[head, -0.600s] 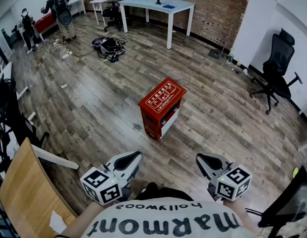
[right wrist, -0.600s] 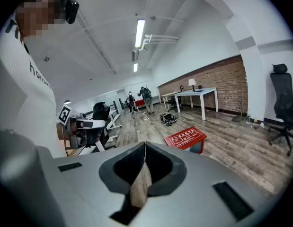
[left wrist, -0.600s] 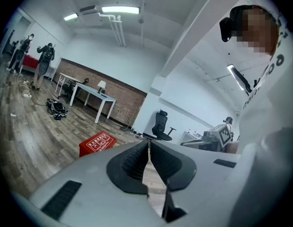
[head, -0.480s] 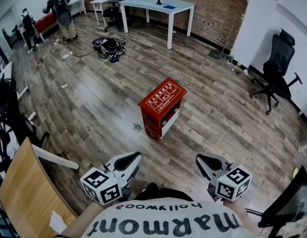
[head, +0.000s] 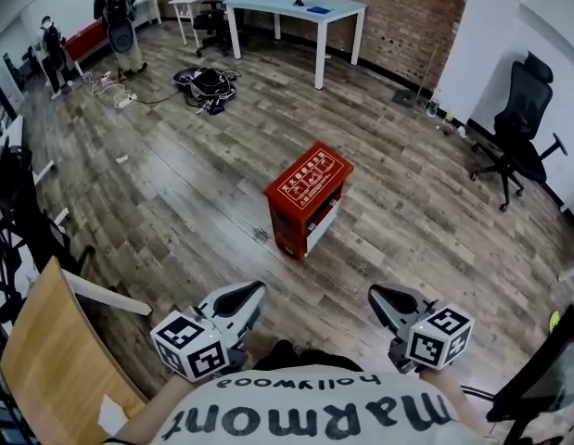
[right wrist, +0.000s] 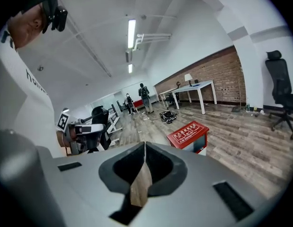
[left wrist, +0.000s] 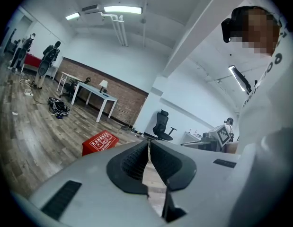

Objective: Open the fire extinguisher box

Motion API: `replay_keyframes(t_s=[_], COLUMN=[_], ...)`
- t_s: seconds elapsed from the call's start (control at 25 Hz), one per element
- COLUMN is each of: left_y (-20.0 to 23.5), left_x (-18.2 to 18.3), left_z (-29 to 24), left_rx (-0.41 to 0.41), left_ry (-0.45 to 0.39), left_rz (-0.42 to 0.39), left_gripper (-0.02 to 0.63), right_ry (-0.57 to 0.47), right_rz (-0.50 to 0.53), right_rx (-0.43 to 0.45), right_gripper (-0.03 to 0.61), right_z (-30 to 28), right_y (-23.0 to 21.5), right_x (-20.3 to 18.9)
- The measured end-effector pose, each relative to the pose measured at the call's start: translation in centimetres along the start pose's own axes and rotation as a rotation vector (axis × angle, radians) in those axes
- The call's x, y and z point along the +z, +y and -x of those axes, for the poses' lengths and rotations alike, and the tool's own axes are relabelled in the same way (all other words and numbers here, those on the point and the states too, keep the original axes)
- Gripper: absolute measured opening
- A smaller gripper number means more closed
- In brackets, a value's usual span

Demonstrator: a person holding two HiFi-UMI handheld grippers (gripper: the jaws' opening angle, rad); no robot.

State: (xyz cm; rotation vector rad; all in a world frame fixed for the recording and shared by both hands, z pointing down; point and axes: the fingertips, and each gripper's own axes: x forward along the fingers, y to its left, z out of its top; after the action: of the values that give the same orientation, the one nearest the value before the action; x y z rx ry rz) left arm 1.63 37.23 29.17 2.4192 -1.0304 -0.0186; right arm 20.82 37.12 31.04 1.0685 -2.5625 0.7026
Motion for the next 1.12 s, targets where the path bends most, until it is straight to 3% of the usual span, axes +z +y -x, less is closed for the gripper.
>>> replay_keyframes(t_s=[0.28, 0.4, 0.84, 1.12], left_y=[1.7, 2.6, 4.8, 5.4], left_x=[1.0, 1.5, 3.0, 2.8], left_z=[0.9, 1.0, 2.0, 2.2], left_rx=[-0.006, -0.017, -0.063, -0.07], left_ry=[-0.01, -0.021, -0.093, -0.089], left_rz=[-0.006, -0.015, -0.004, 0.007], left_gripper=[0.02, 0.02, 0.02, 0.02], right_ry=[-0.156, -0.226, -0.194, -0.188], right_rz=[-0.2, -0.221, -0.157, -0.261], right_rx=[0.095, 0.093, 0.045, 0.026], right_gripper=[0.015, 0.015, 0.015, 0.014], right_z=[-1.6, -2.4, -5.2, -5.5], right_y=[1.6, 2.2, 3.7, 3.2], right_x=[2.2, 2.9, 2.5, 2.0])
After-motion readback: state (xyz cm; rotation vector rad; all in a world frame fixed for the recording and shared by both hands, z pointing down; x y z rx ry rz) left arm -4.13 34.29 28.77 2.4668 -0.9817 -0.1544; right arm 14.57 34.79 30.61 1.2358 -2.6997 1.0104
